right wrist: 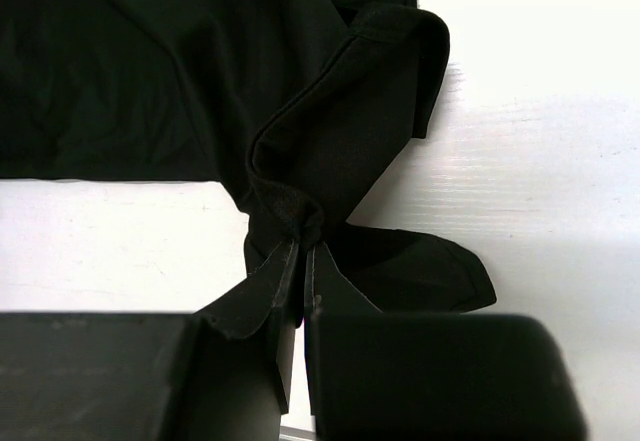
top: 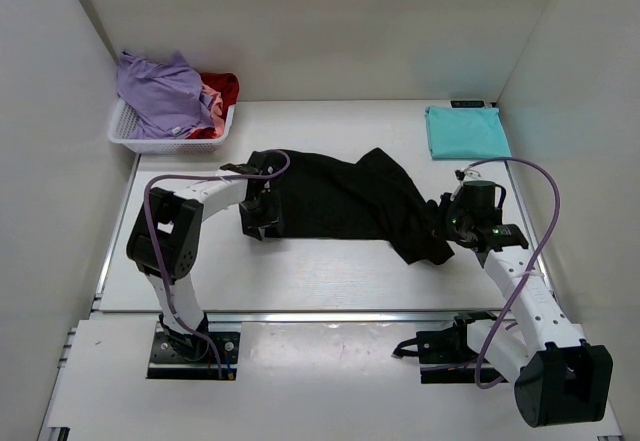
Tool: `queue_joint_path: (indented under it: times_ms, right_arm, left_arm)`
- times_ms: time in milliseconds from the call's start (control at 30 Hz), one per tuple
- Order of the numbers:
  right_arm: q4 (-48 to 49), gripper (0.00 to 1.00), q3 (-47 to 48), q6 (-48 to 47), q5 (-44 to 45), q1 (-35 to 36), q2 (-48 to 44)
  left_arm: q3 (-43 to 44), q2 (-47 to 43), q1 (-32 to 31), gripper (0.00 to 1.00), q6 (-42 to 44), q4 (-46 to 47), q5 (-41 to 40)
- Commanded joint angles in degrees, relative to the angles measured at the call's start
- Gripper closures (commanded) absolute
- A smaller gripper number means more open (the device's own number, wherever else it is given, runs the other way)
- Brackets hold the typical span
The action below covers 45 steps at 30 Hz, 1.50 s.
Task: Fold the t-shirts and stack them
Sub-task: Flatten out the tshirt
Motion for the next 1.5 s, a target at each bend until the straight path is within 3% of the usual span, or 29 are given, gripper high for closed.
queue_joint_path:
  times_ms: [0,33,67,133,233,300,433,633,867,1033,1133,1233,1267,1367,1467]
  right_arm:
    - [0.6,0.99,-0.5,-0.8,0.6,0.6,-1.2]
    - [0.4,0.96,-0.9,-1.0,0.7,0.3,-1.8]
    - [0.2,0.88,-0.8,-1.1,0.8,0.2,-2.0]
    - [-0.6,0.63,-0.8,-1.1,0.8,-0.2,-2.4]
    - [-3.3,0.35,-0.4,-2.1,1.9,-1.9,-3.0]
    - [-5.2,0.27,-0.1,-2.5,3.8,-3.5,-3.1]
    - [-7.7,0.18,-0.8,-4.7,2.0,-6.8,-0.4]
    - [-9.1,0.16,0.1,-3.5,3.9,-2.2,8.6]
    - [-15.2,0.13,3.5,0.7,4.9,2.2,13.0]
    - [-16.2,0.18,3.1,4.8,2.6,2.2,15.1]
    - [-15.6,0.34,2.1,5.3,0.6,2.8,16.3]
    - [-15.2,0.68,1.8,6.6,-1.9,2.2,15.7]
    - [-15.0,0.97,1.5,6.4,-2.3,2.1,15.0]
    - [-14.1,1.00,4.4,6.5,-3.3,1.6,12.9]
    - [-13.3,1.00,12.0,6.6,-5.5,-0.7,11.5]
  left_arm:
    - [-0.7,1.0,-1.1,0.33,-1.2,2.7,-3.8]
    - [-0.8,1.0,-1.2,0.36,-1.1,2.9,-4.2]
    - [-0.8,1.5,-1.2,0.46,-0.6,2.5,-3.9]
    - [-1.5,1.3,-1.0,1.00,-1.0,3.0,-4.2]
    - [-2.0,-0.8,0.4,1.00,-0.5,1.5,-5.7]
    - [-2.7,-2.2,1.8,1.00,0.2,1.1,-5.7]
    - [-4.8,-5.8,4.1,1.00,0.8,1.3,-5.0]
    - [-4.7,-6.9,4.6,1.00,1.1,0.1,-4.3]
    - [-5.1,-9.0,5.7,1.00,1.1,0.8,-2.9]
    - [-5.3,-9.2,6.0,1.00,1.5,1.2,-1.6]
    - [-5.1,-9.3,6.2,1.00,1.6,0.9,-1.2]
    - [-5.1,-10.3,6.9,1.00,1.8,0.9,-0.7]
    - [-5.2,-10.1,6.8,1.00,2.2,1.5,-0.4]
    - [-4.5,-11.3,7.5,1.00,1.5,2.0,1.5]
    - [2.1,-12.2,9.1,1.00,0.9,0.8,3.1]
